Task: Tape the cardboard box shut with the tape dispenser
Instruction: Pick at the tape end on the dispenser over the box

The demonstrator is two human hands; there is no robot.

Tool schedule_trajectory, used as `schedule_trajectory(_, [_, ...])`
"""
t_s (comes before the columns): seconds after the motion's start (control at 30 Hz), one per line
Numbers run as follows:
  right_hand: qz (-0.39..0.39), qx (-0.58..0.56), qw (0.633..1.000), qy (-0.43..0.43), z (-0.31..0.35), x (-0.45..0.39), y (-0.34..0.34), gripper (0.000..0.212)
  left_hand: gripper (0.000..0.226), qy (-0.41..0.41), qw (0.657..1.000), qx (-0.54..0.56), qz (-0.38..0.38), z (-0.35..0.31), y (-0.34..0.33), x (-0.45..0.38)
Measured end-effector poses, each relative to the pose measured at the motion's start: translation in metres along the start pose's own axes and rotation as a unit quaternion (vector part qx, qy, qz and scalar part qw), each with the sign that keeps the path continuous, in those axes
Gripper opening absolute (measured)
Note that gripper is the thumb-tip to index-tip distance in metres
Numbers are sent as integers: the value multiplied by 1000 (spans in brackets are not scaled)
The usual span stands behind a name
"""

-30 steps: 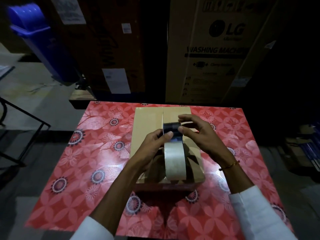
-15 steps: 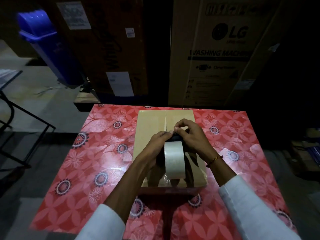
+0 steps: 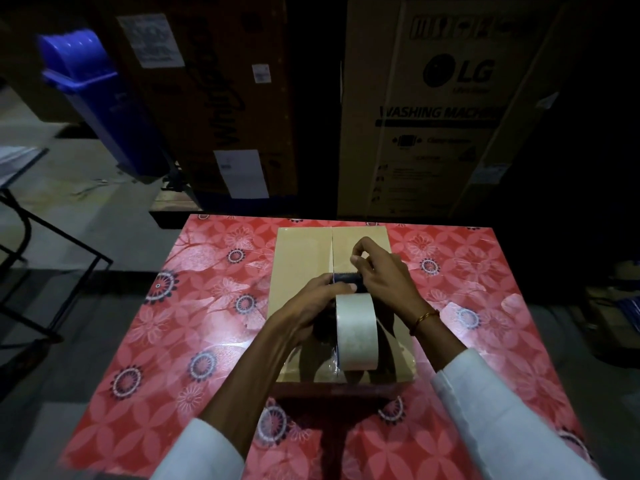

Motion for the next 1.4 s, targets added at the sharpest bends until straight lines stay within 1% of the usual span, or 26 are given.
schedule_trajectory(0.07, [9, -18, 1000, 15, 1, 0, 0, 10, 36, -9, 1000, -16, 3, -2, 3, -1])
schedule_trajectory(0.1, [10, -34, 999, 23, 1, 0, 1, 10, 41, -22, 999, -37, -3, -4, 5, -2])
schedule_trajectory(0.17, [15, -60, 997, 35, 1, 1, 3, 9, 46, -78, 993, -79, -48, -15, 11, -6])
schedule_trajectory(0.23, [27, -62, 997, 36, 0, -1, 1, 9, 37, -143, 982, -92, -86, -27, 16, -10])
schedule_trajectory(0.27, [35, -59, 997, 34, -1, -2, 0, 9, 32, -158, 980, -83, -87, -30, 17, -14])
schedule_trajectory(0.43, [51, -81, 995, 19, -4, -9, -8, 8, 11, -172, 981, -23, -87, -27, 23, -24])
schedule_trajectory(0.5, [63, -147, 987, 1, -6, -8, -9, 11, 9, -179, 979, -29, -96, -26, 23, -25])
schedule_trajectory(0.53, [80, -197, 977, -12, -8, -7, -11, 14, 9, -182, 977, -38, -102, -26, 23, -25])
schedule_trajectory(0.6, [126, -296, 946, -44, -10, -4, -12, 22, 11, -185, 976, -47, -107, -28, 22, -25])
schedule_trajectory(0.7, [169, -341, 921, -79, -13, -3, -10, 32, 15, -188, 975, -53, -104, -29, 18, -24])
schedule_trajectory(0.77, [192, -389, 894, -109, -15, 0, -10, 36, 13, -190, 974, -52, -110, -28, 20, -25])
schedule_trajectory(0.83, [217, -444, 859, -134, -17, 3, -12, 36, 10, -193, 972, -42, -125, -29, 24, -26])
schedule_trajectory(0.87, [223, -456, 851, -134, -19, 3, -13, 32, 9, -193, 972, -38, -129, -29, 24, -26])
schedule_trajectory(0.97, [198, -455, 858, -133, -22, 3, -16, 15, 9, -192, 971, -32, -142, -28, 24, -27])
schedule_trajectory(1.1, [157, -406, 892, -124, -20, 0, -14, 7, 10, -183, 972, -19, -144, -24, 25, -29])
schedule_trajectory(1.2, [147, -349, 919, -110, -13, -4, -13, 9, 9, -177, 973, -4, -148, -25, 26, -29])
schedule_trajectory(1.27, [138, -320, 931, -114, -12, -6, -15, 14, 9, -173, 973, 2, -150, -25, 27, -30])
schedule_trajectory(1.3, [135, -319, 930, -121, -13, -7, -16, 17, 9, -171, 973, 5, -152, -24, 27, -31])
schedule_trajectory(1.4, [137, -357, 912, -147, -14, -6, -16, 25, 9, -165, 974, 19, -154, -24, 27, -32])
Point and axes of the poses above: each hand's wrist, its own x-axis away from the middle knuckle, its own y-axis out of the back of the hand, z = x × y, the point moved 6 cm from there along -x, towards the middle knuckle, and after that the axes turned 15 degrees about x, right-handed, at the moved point
